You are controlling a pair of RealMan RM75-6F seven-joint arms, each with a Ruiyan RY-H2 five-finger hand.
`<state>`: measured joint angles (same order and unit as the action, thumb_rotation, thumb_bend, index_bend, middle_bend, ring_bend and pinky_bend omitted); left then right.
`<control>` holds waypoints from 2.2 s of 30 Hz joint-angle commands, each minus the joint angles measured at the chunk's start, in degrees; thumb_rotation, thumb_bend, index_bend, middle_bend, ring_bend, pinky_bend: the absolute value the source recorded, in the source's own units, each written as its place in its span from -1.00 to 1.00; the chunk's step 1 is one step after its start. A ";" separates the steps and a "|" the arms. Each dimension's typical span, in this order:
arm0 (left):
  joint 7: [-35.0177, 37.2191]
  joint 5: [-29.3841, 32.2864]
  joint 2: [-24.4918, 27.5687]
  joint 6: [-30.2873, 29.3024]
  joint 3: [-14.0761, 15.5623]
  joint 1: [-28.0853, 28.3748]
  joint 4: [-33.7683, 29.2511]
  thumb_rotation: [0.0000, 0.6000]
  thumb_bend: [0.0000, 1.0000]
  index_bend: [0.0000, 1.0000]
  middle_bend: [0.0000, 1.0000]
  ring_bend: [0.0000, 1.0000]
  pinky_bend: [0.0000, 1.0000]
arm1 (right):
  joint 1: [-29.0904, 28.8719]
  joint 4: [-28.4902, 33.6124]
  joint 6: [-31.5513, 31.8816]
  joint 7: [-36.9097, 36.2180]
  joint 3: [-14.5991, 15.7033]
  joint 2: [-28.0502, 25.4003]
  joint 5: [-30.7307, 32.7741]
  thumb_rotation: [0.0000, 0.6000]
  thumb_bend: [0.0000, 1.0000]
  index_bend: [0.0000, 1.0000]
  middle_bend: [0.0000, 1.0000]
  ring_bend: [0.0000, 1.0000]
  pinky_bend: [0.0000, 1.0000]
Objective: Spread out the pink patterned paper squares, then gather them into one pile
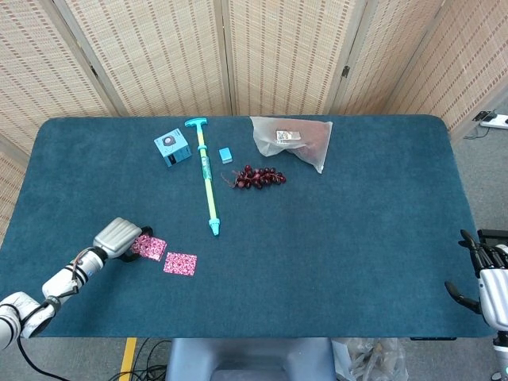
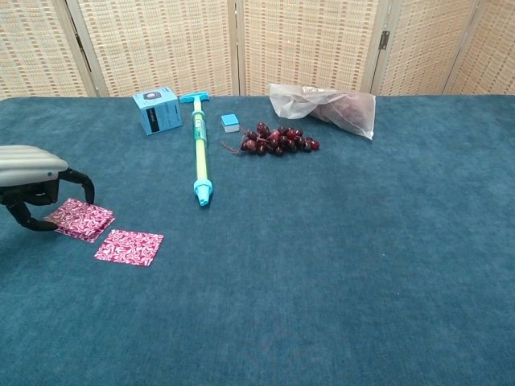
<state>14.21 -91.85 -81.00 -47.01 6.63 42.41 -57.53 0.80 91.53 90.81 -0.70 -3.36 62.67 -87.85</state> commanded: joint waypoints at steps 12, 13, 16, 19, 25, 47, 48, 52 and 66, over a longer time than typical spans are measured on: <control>-1.51 1.05 -0.03 0.91 -0.04 -0.34 -0.35 0.85 -0.32 -0.42 1.00 1.00 1.00 | 0.04 -0.19 -0.12 -0.14 0.00 0.00 0.11 1.00 -0.51 -1.00 -0.44 -0.54 -0.60; -1.56 1.13 0.01 0.90 -0.08 -0.38 -0.44 0.83 -0.32 -0.43 1.00 1.00 1.00 | 0.03 -0.19 -0.14 -0.14 0.01 0.01 0.09 1.00 -0.51 -1.00 -0.44 -0.54 -0.60; -1.89 1.27 0.28 0.83 -0.16 -0.44 -0.73 0.81 -0.32 -0.45 1.00 1.00 1.00 | 0.10 -0.17 -0.02 -0.17 0.00 0.01 0.06 1.00 -0.51 -1.00 -0.44 -0.54 -0.60; -1.74 1.59 0.99 -0.16 -0.58 -0.81 -1.90 0.77 -0.32 -0.49 1.00 1.00 1.00 | 0.21 -0.15 0.26 -0.21 0.00 -0.06 -0.07 1.00 -0.51 -1.00 -0.44 -0.54 -0.60; -1.90 1.41 3.37 -3.70 -1.37 -1.77 -8.43 0.68 -0.32 -0.48 1.00 1.00 1.00 | 0.14 -0.18 0.14 -0.25 0.02 -0.03 -0.18 1.00 -0.51 -1.00 -0.44 -0.54 -0.60; -22.91 13.46 -1.19 0.37 -5.28 -2.75 -21.85 0.38 -0.32 -0.39 1.00 1.00 1.00 | 0.05 -1.95 -0.57 -2.28 -0.13 0.26 0.62 1.00 -0.51 -1.00 -0.44 -0.54 -0.60; -23.46 13.80 -1.44 0.42 -5.32 -2.79 -21.90 0.39 -0.32 -0.39 1.00 1.00 1.00 | 0.05 -2.04 -0.59 -2.39 -0.13 0.26 0.65 1.00 -0.51 -1.00 -0.44 -0.54 -0.60; -24.89 14.78 -2.38 0.43 -5.44 -3.01 -21.60 0.62 -0.32 -0.39 1.00 1.00 1.00 | 0.05 -2.34 -0.68 -2.78 -0.18 0.24 0.78 1.00 -0.51 -1.00 -0.44 -0.54 -0.60; -24.32 14.13 -4.08 -1.62 -6.03 -3.82 -19.49 0.88 -0.32 -0.39 1.00 1.00 1.00 | 0.06 -2.85 -0.78 -3.22 -0.24 0.30 0.94 1.00 -0.51 -1.00 -0.44 -0.54 -0.60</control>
<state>-10.14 -77.70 -85.10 -48.64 0.58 38.59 -77.04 0.86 88.69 90.03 -3.92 -3.59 62.97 -86.91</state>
